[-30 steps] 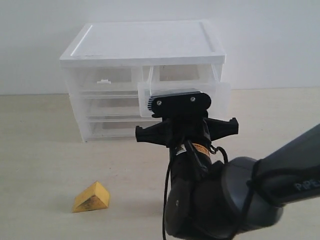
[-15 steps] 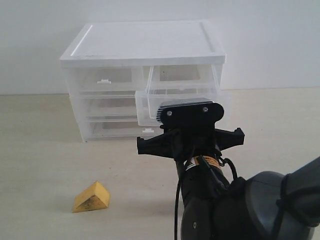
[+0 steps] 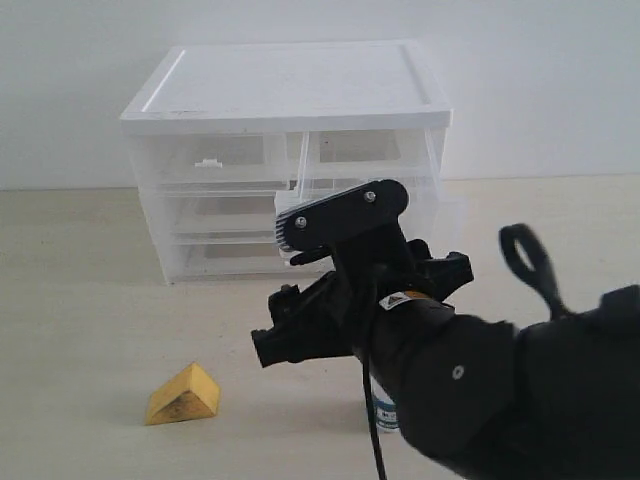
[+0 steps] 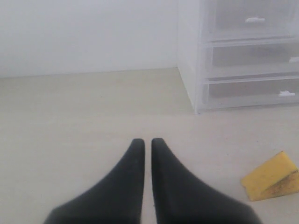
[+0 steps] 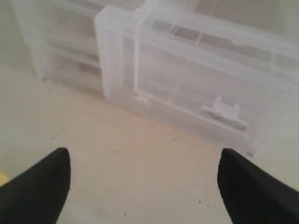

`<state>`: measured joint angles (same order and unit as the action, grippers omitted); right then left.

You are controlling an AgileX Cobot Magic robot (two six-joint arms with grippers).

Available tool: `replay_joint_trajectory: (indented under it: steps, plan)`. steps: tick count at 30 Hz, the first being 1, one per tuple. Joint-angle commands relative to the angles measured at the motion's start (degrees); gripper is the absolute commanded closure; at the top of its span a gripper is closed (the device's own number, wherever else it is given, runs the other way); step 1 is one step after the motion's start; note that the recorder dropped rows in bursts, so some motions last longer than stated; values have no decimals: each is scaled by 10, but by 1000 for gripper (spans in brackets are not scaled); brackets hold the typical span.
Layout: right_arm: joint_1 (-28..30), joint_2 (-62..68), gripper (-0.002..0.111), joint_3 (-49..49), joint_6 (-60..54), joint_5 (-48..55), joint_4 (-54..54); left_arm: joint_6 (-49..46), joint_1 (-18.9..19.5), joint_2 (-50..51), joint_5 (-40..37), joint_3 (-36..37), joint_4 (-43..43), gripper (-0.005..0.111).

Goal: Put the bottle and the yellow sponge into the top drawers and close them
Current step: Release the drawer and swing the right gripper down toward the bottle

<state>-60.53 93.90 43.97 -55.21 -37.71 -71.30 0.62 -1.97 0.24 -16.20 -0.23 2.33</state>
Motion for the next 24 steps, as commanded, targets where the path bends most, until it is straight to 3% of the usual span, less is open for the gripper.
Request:
replay_joint_trajectory:
  steps: [1,2,3,9,12,16,19,24]
  plan:
    - [0,-63,69,-1,-234,110,-144,0,2,-2,2,2,-6,102]
    - [0,-73,83,-1,-282,117,-179,0,2,-2,2,2,-6,102]
    - [0,-89,108,-1,-363,122,-240,0,2,-2,2,2,-6,102]
    - [0,-121,107,1,-577,155,-287,0,2,-2,2,2,-6,102]
    - [19,-121,107,1,-637,277,-287,0,2,-2,2,2,-6,102]
    - [66,-121,107,0,-666,534,-287,0,2,-2,2,2,-6,102]
    - [111,-121,107,8,-569,683,-182,0,2,-2,2,2,-6,102]
    - [212,-119,107,81,-196,917,168,0,2,-2,2,2,-6,102]
